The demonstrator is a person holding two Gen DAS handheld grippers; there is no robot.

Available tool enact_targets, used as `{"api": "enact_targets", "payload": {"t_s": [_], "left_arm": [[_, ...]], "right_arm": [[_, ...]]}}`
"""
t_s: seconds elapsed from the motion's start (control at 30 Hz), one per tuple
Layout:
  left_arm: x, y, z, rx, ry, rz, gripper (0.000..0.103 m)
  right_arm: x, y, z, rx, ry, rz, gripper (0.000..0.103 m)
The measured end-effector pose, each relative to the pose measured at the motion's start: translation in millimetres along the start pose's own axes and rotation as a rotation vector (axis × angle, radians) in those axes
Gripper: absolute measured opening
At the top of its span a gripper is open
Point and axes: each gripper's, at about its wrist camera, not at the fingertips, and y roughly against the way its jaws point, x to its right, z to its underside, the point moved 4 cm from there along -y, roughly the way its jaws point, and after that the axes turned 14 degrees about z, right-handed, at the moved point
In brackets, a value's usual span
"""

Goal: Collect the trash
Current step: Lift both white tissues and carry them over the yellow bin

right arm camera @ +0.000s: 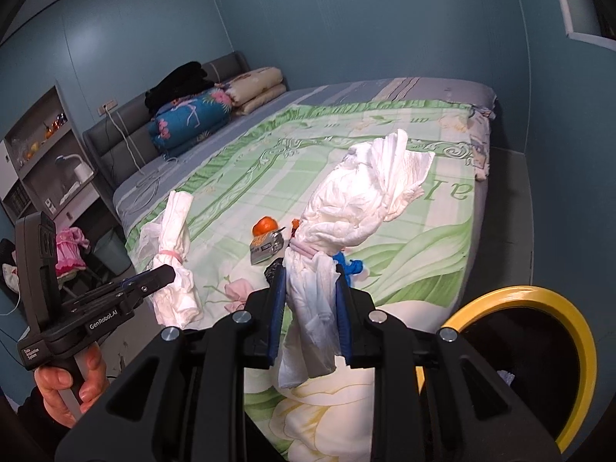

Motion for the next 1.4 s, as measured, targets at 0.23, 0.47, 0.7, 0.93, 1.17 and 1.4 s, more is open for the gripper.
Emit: {"api": "enact_targets", "payload": {"t_s": [0.23,0.47,0.7,0.93,1.17,1.4], "left_arm": [[36,-16,-7,-0.012,-0.055,0.056,0.016],[75,-36,-5,-0.038,-0.110,0.106,0.017],[104,-51,-1,-0.061,-0.141,0.151,0.017],[133,-75,7,-0.082,-0.183,0.186,0.017],[153,-100,19,-0.120,-0.227,0.202,0.017],[166,-121,30,-0.165,-0.263,0.215,0.017]], "right_arm": [[33,20,-5,0.041,-0.057,0.056,0.024],[70,35,-5,0.073,-0.123,0.111,0.024],[101,43,-5,0.099,-0.174,0.153,0.024],[126,43,-3,0.093,-0.207,0.185,0.024],[149,34,2,0.077,-0.259,0.197,0.024],[163,19,9,0.033,-0.303,0.205,0.024]]}}
